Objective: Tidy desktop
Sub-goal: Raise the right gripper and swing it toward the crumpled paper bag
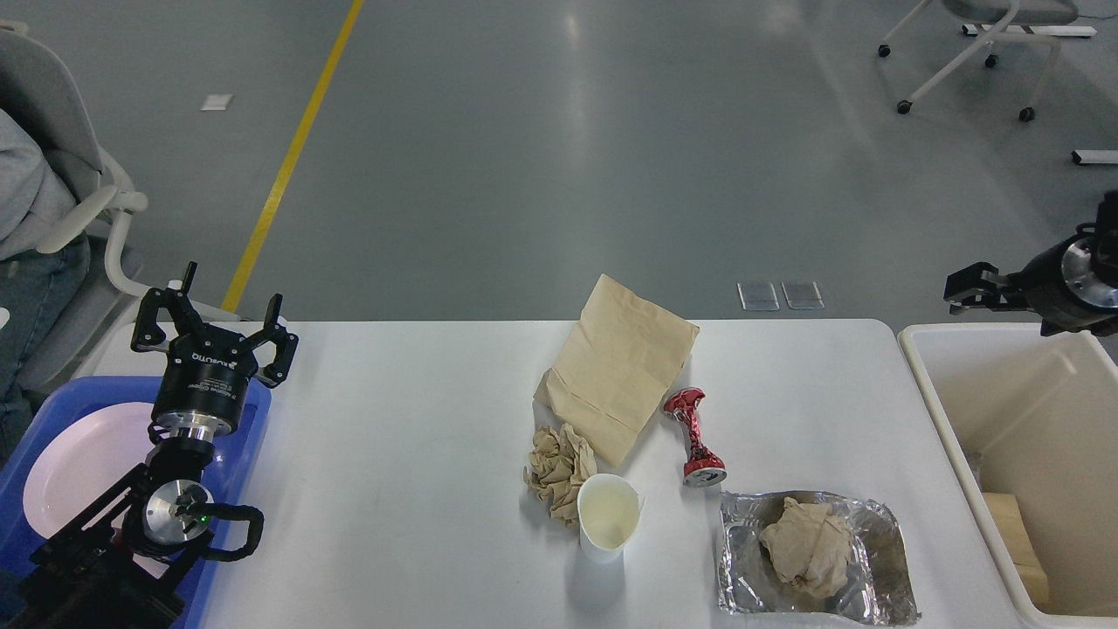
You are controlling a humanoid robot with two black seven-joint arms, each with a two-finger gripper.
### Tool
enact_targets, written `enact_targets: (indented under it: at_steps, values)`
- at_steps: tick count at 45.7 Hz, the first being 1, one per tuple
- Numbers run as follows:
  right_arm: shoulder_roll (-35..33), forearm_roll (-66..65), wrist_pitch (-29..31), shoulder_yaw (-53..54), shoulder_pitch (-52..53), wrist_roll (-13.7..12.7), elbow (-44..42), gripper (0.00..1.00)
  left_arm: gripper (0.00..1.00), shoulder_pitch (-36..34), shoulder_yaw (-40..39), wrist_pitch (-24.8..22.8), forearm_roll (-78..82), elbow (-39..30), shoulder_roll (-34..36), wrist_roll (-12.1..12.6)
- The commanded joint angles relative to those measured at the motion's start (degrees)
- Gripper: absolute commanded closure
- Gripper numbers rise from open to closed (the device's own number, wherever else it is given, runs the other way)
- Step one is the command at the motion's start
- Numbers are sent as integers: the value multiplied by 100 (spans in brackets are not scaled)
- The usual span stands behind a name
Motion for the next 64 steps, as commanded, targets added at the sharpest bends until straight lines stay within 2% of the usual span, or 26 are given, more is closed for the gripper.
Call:
enact_targets:
  at_steps: [1, 5, 9, 21, 33, 40, 48, 56, 64]
  values:
    - [369, 25, 1226, -294, 1326, -2, 654, 0, 4, 0, 6, 0, 1, 0, 0, 0]
    - [607, 34, 1939, -400, 2188, -2, 1138, 0, 4, 0, 7, 0, 1, 0, 0, 0]
    - [634, 130, 2325, -400, 3005, -2, 1665, 0, 4, 0, 7, 0, 1, 0, 0, 0]
    - [888, 1044, 2325, -496, 4658, -2, 3229, 0, 4, 0, 7, 0, 1, 0, 0, 0]
    - [1187, 1114, 2325, -549, 5134, -11, 3951, 0, 4, 0, 6, 0, 1, 0, 0, 0]
    - [1319, 1150, 2325, -549, 5134, -11, 3934, 0, 4, 0, 7, 0, 1, 0, 0, 0]
    - [1512, 1430, 2029, -505, 4968, -11, 3732, 0, 4, 0, 7, 0, 1, 0, 0, 0]
    - [1960, 2371, 1309, 231, 3817, -11, 2907, 0, 4, 0, 6, 0, 1, 0, 0, 0]
    - [3198, 2731, 465, 918, 2472, -29, 1685, 1, 4, 0, 7, 0, 1, 0, 0, 0]
